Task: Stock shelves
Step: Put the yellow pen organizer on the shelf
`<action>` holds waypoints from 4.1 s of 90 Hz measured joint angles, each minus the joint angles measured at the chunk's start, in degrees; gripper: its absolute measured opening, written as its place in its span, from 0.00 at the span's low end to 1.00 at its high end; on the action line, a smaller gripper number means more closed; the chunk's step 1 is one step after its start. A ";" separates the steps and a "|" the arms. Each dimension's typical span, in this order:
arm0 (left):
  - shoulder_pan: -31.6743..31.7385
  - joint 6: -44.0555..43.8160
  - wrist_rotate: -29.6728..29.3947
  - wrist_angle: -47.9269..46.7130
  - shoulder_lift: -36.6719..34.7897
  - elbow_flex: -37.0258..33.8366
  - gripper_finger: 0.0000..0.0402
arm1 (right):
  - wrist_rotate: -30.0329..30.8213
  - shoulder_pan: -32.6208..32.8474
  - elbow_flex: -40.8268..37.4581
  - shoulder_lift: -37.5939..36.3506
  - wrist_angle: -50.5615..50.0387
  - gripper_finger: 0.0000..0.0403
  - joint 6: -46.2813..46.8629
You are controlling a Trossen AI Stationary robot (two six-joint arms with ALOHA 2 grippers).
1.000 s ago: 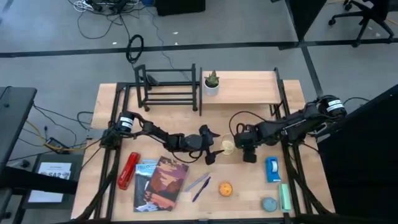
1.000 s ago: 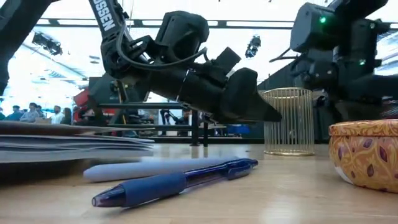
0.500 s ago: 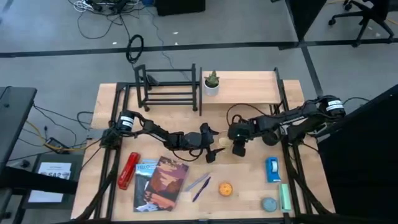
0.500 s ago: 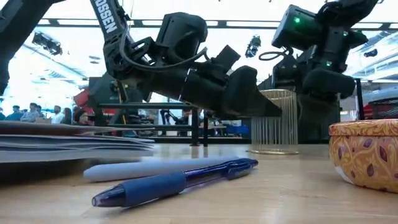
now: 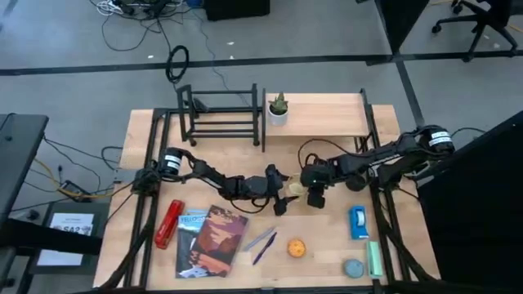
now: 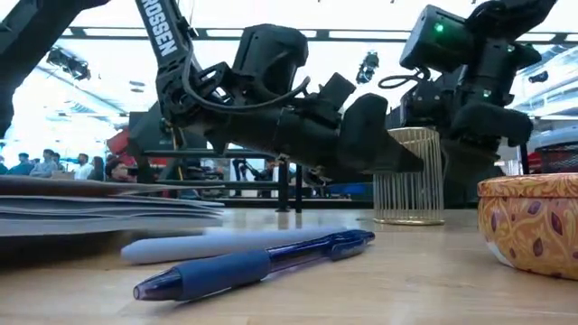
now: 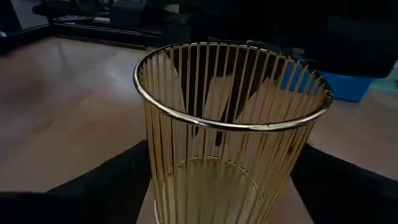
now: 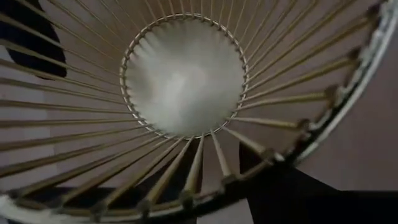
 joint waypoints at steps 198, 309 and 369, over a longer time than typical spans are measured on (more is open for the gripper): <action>21.84 4.26 -6.52 -34.03 -0.42 42.54 0.69 | 21.99 40.72 0.04 -45.13 -20.44 0.18 39.66; 10.08 -7.76 -47.10 -36.37 8.61 55.72 0.70 | 22.36 40.59 0.04 -44.04 -19.94 0.19 36.66; 13.06 -9.45 -43.92 -53.36 17.03 70.33 0.70 | 22.23 40.57 0.04 -44.04 -19.89 0.19 36.66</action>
